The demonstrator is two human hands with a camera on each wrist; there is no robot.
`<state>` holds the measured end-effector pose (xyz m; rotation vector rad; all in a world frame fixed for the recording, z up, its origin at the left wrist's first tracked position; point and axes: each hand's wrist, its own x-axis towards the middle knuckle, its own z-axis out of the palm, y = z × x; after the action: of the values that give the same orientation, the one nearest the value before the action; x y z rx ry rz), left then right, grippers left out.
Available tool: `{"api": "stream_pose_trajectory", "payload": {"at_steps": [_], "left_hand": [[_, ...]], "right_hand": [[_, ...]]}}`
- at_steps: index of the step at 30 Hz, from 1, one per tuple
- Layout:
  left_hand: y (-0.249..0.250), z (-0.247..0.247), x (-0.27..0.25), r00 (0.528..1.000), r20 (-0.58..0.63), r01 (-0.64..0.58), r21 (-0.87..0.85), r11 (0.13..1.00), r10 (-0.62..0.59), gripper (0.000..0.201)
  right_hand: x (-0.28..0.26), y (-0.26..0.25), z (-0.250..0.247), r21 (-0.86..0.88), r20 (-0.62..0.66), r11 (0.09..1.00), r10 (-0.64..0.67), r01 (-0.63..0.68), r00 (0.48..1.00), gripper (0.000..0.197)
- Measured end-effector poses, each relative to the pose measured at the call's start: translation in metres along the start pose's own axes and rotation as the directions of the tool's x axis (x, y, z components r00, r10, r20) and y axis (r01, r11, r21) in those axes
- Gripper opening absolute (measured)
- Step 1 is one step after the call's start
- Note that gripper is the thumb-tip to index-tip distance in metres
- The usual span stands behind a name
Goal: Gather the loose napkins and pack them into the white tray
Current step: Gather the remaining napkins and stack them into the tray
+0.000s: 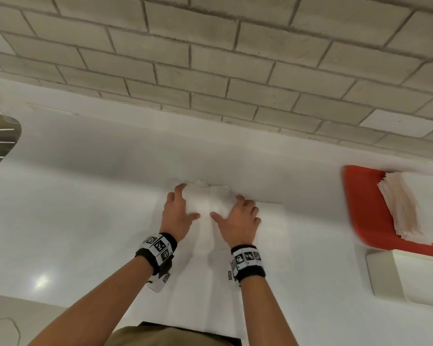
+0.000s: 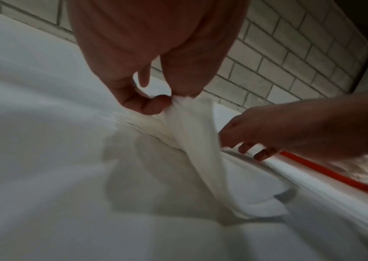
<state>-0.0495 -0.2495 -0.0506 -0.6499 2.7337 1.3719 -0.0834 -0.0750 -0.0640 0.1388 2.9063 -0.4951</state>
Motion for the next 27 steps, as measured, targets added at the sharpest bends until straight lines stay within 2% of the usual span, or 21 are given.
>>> {"api": "stream_pose_trajectory", "payload": {"at_steps": [3,4,6,8,11,13,16,18,19,21,23,25,27], "left_hand": [[-0.004,-0.013,0.001,0.998,-0.053,0.031,-0.112,0.993,-0.037,0.083],[-0.003,-0.019,0.001,0.997,-0.058,0.044,-0.14,0.989,-0.053,0.08],[-0.002,-0.029,0.001,0.995,-0.051,0.081,-0.156,0.984,-0.09,0.068],[-0.001,-0.039,0.003,0.994,-0.051,0.094,-0.091,0.991,-0.099,0.042],[-0.006,-0.049,0.005,0.993,-0.07,0.084,-0.079,0.993,-0.09,0.018],[-0.011,-0.052,0.006,0.994,-0.057,0.088,-0.138,0.986,-0.097,0.013],[-0.009,-0.053,0.002,0.993,0.058,0.11,-0.233,0.966,-0.099,0.018],[0.001,-0.056,-0.003,0.988,0.153,0.09,-0.354,0.931,-0.037,0.022],[0.011,-0.059,-0.006,0.983,0.184,0.073,-0.4,0.913,0.002,0.021],[0.031,-0.068,-0.01,0.973,0.216,0.038,-0.48,0.876,0.076,0.018],[0.047,-0.075,-0.012,0.966,0.22,0.028,-0.609,0.793,0.135,0.02],[0.059,-0.081,-0.012,0.966,0.21,0.05,-0.72,0.692,0.148,0.02],[0.068,-0.087,-0.013,0.969,0.199,0.053,-0.743,0.667,0.145,0.032]], "right_hand": [[-0.006,-0.016,0.004,0.071,-0.226,0.995,-0.049,0.067,0.973,0.072],[-0.009,-0.019,0.006,0.11,-0.249,0.99,-0.059,0.089,0.967,0.068],[-0.014,-0.02,0.014,0.103,-0.135,0.99,-0.078,0.092,0.988,0.074],[-0.014,-0.016,0.02,0.08,-0.02,0.995,-0.057,0.058,0.998,0.083],[-0.007,-0.008,0.015,0.174,0.029,0.984,0.037,-0.041,0.999,0.095],[-0.003,-0.005,0.008,0.173,0.064,0.984,0.041,-0.052,0.997,0.092],[0.005,-0.002,0.004,0.179,0.133,0.984,-0.02,-0.004,0.991,0.073],[0.007,-0.003,-0.001,0.265,0.146,0.964,-0.047,0.007,0.988,0.072],[0.007,-0.005,-0.005,0.364,0.141,0.932,-0.047,-0.007,0.989,0.074],[0.004,-0.009,-0.015,0.629,0.158,0.774,-0.04,-0.069,0.987,0.075],[-0.004,-0.017,-0.027,0.821,0.268,0.541,-0.079,-0.185,0.96,0.078],[-0.009,-0.024,-0.038,0.903,0.353,0.325,-0.188,-0.281,0.916,0.08],[-0.014,-0.025,-0.049,0.93,0.367,0.097,-0.286,-0.354,0.885,0.072]]}}
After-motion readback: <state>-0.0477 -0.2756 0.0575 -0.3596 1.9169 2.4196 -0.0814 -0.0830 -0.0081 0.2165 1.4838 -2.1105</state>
